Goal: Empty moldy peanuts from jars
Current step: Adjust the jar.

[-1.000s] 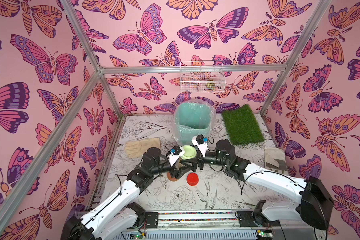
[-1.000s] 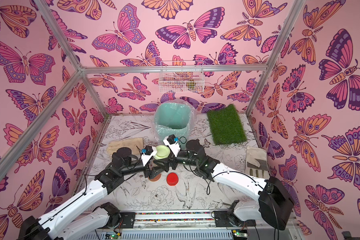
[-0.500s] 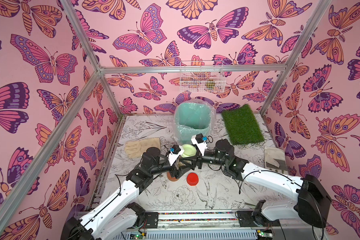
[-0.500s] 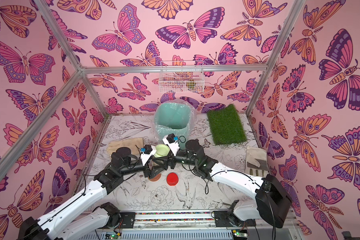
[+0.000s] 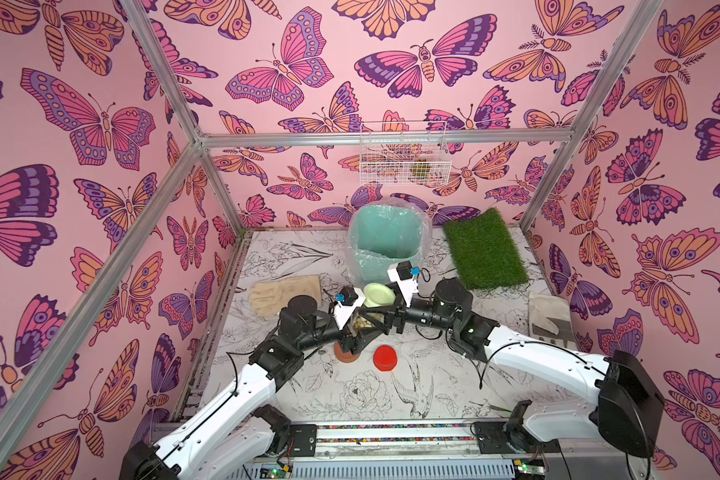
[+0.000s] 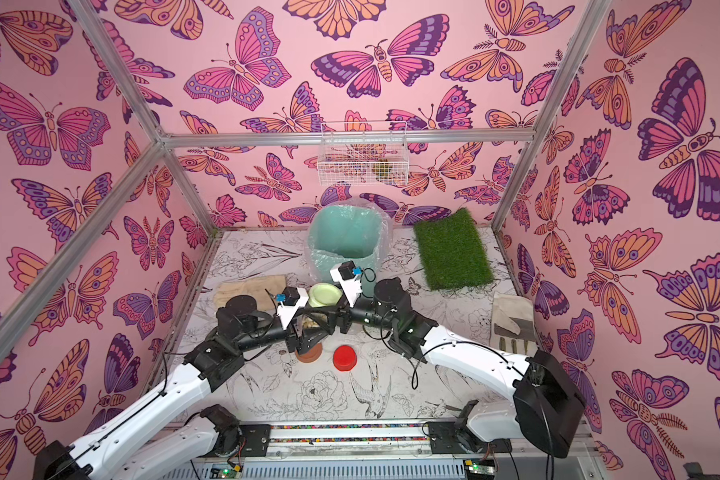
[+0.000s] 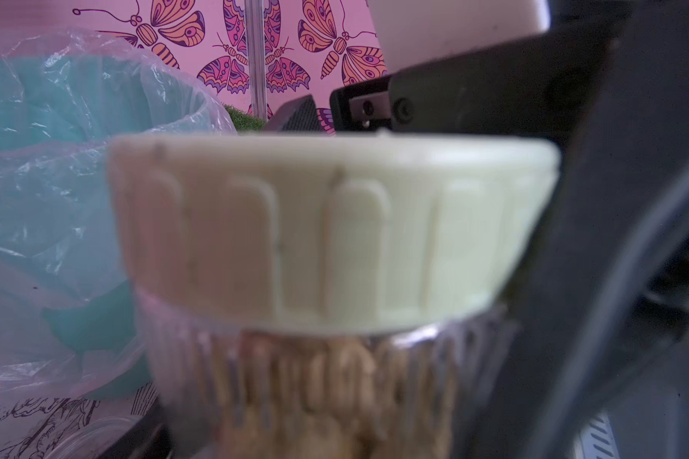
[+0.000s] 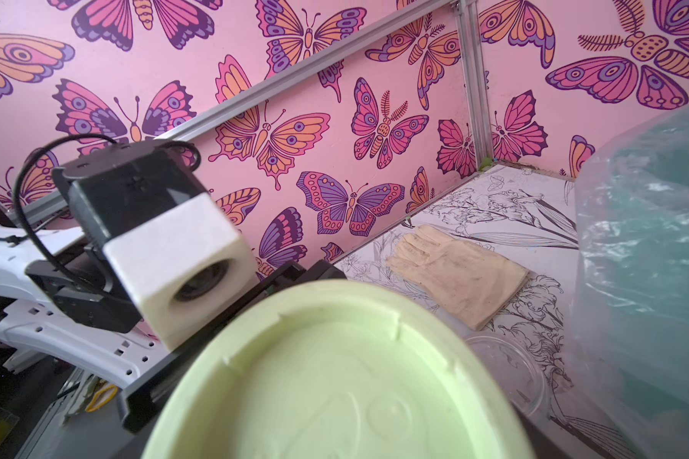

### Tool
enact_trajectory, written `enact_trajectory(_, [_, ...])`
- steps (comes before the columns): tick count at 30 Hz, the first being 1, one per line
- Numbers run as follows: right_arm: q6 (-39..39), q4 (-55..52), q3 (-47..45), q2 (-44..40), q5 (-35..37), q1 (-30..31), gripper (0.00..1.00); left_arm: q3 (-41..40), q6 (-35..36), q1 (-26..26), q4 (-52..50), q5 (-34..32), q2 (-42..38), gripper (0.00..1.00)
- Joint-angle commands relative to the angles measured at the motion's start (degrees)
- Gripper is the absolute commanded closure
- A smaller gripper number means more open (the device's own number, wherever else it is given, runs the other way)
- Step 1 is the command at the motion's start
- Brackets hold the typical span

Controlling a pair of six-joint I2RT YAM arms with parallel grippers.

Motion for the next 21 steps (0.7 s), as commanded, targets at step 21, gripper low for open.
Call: enact_trajectory(21, [10.0,6.2,2.1,-1.6,4.6,-1.7,1.00,-2.2,1.3,-0.2,6.5,-2.6,0.0,0.00])
